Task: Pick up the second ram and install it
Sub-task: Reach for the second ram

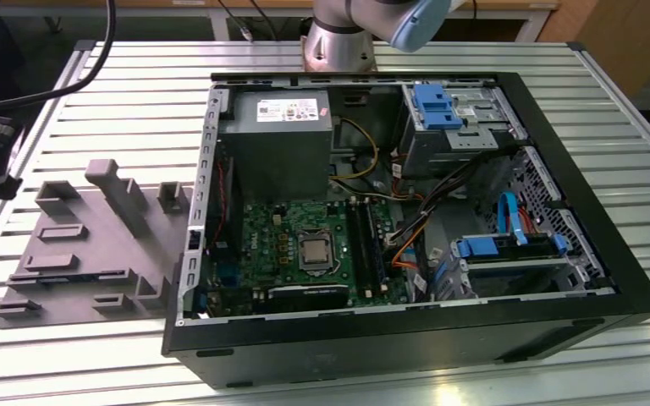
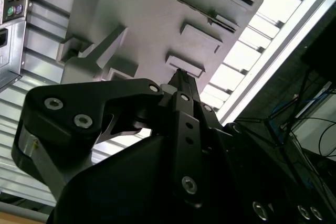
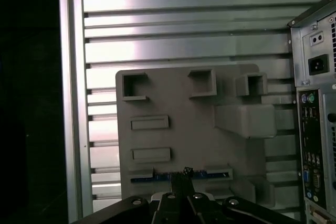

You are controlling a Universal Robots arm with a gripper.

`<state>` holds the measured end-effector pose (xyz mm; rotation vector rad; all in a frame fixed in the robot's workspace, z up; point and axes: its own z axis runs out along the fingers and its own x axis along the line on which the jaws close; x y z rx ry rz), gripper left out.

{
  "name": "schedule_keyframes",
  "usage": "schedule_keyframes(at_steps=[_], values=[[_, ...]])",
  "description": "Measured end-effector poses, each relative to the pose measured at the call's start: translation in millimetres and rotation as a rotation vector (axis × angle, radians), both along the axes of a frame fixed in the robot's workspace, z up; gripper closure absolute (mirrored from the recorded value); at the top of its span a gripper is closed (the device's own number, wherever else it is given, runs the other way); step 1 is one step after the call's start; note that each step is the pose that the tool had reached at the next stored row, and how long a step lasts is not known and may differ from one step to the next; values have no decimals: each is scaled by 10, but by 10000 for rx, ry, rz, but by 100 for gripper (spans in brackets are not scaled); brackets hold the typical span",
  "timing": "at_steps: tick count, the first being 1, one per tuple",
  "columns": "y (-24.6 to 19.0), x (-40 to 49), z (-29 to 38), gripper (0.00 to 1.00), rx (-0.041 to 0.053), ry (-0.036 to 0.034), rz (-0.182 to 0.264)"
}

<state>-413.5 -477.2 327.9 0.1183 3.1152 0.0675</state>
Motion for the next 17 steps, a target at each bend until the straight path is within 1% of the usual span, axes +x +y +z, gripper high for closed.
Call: schedule_keyframes(at_steps=[17], values=[[-35, -7, -37, 89, 1, 0, 1]])
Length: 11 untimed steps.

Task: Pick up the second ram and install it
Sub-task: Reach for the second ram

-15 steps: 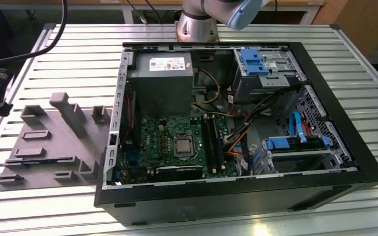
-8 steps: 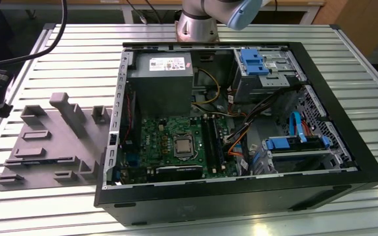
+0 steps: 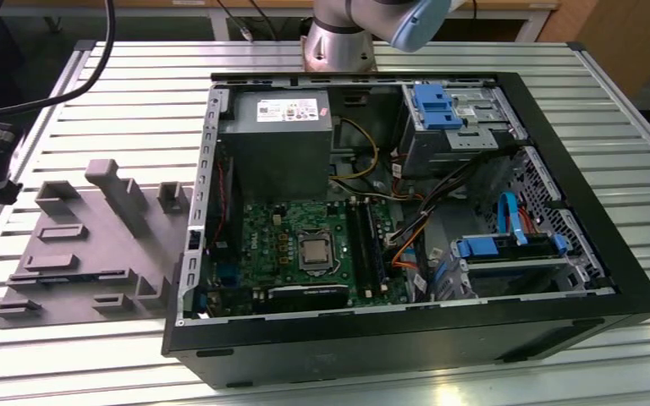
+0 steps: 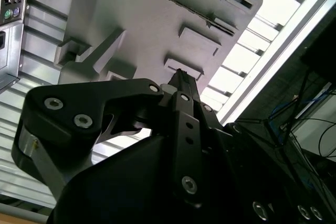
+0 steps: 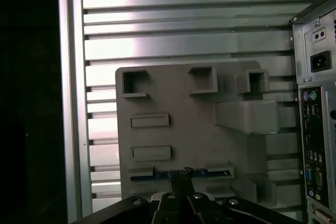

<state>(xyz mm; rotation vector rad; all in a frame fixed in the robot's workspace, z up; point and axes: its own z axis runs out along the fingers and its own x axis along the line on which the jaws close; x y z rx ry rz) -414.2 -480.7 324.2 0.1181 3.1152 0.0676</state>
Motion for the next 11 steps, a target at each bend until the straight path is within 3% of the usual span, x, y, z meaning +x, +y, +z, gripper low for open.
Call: schedule_keyframes(at_steps=[11], values=[[-18, -3, -20, 89, 0, 0, 0]])
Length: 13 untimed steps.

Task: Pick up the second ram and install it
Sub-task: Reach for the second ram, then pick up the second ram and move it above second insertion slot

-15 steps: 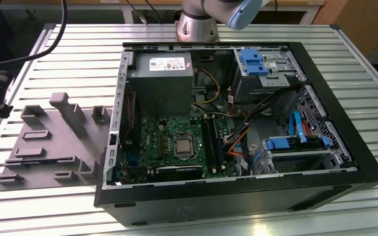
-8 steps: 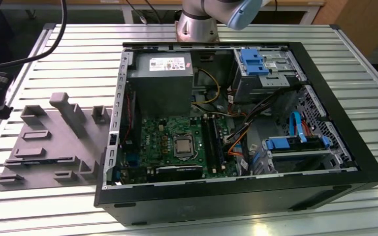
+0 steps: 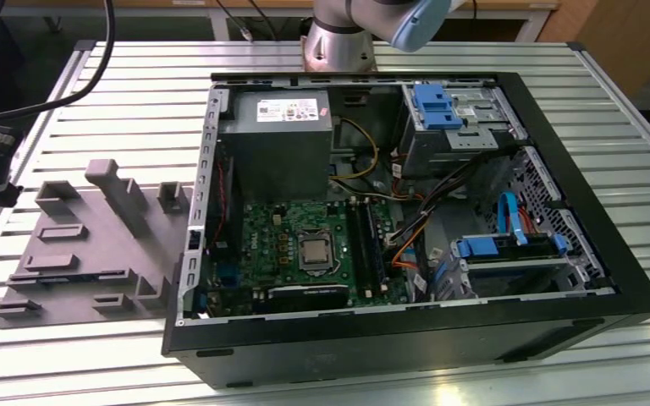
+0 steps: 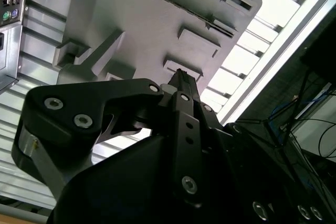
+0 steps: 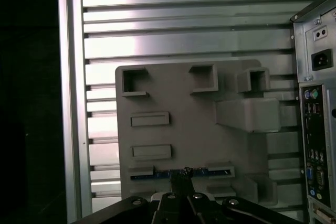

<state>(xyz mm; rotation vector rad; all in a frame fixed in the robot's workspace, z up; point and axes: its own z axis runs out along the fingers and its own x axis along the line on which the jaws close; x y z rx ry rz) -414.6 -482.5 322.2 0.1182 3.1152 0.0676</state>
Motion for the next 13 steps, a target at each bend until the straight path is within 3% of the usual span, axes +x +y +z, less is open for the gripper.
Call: schedule_keyframes(at_steps=[13], values=[[-4, 0, -14, 89, -1, 1, 0]])
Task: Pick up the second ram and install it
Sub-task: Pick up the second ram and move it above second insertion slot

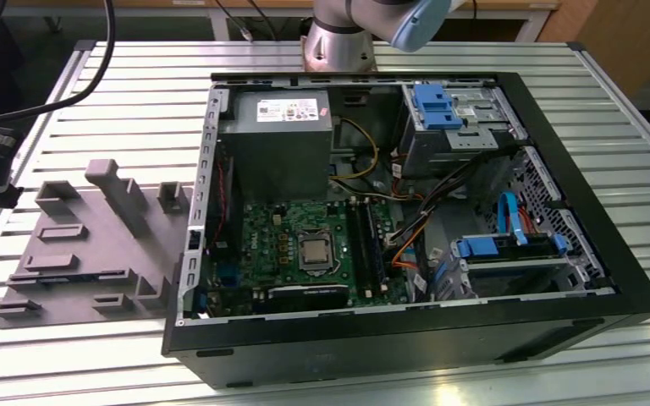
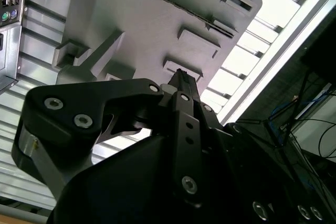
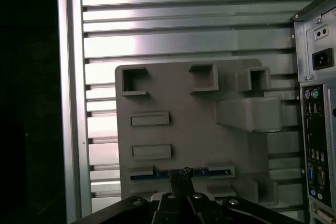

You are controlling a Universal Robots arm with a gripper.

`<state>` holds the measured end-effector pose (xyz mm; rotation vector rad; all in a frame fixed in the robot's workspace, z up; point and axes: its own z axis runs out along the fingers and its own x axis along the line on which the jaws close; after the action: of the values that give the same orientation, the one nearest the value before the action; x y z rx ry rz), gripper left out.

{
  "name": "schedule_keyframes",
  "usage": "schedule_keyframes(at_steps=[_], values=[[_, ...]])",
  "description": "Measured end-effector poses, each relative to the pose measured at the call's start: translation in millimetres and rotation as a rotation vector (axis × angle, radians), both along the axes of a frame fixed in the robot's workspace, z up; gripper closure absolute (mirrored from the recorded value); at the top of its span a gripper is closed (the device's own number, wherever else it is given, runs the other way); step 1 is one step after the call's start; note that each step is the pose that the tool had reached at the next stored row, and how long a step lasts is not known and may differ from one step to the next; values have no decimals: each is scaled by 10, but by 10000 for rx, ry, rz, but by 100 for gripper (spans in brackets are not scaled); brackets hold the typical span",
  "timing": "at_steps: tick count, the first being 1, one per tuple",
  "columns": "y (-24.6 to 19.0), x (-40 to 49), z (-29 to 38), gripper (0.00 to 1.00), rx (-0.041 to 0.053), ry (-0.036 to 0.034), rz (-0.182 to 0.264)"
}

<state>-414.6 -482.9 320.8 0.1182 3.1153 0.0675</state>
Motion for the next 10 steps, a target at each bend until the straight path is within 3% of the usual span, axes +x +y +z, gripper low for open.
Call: schedule_keyframes(at_steps=[10], values=[[0, 0, 0, 89, -22, 0, 12]])
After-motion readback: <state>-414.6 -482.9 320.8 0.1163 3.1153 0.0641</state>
